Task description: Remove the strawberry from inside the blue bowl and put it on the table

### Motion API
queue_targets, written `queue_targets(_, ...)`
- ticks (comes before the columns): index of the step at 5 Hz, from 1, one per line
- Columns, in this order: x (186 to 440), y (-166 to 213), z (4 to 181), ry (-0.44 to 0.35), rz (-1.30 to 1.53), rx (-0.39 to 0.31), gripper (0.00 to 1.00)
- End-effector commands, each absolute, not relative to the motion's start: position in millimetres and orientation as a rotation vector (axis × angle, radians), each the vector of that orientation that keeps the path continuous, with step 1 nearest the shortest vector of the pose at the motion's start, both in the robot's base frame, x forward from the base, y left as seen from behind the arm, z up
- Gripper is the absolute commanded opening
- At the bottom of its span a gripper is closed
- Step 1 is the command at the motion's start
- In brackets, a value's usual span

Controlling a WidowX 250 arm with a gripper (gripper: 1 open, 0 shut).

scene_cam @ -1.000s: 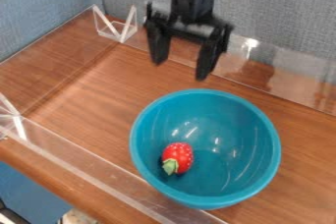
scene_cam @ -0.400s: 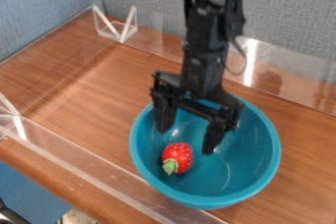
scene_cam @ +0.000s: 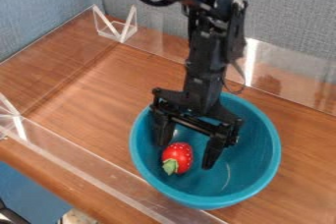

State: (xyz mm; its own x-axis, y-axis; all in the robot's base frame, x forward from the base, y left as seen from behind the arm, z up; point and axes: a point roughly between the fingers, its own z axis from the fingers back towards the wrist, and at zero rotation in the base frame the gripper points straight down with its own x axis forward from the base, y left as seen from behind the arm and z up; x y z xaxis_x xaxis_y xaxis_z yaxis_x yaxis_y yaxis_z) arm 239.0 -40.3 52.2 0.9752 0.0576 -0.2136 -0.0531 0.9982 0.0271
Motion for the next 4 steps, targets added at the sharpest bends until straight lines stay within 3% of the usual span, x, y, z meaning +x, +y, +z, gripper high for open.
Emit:
queue_targets(1,244,-38,59.6,0.182,0.084,0.029,1.0)
queue_targets(2,244,-39,62.2,0.175,0.095,0.038,0.0)
queue_targets(4,249,-40,72.2,0.145,0.101,0.042,0.0)
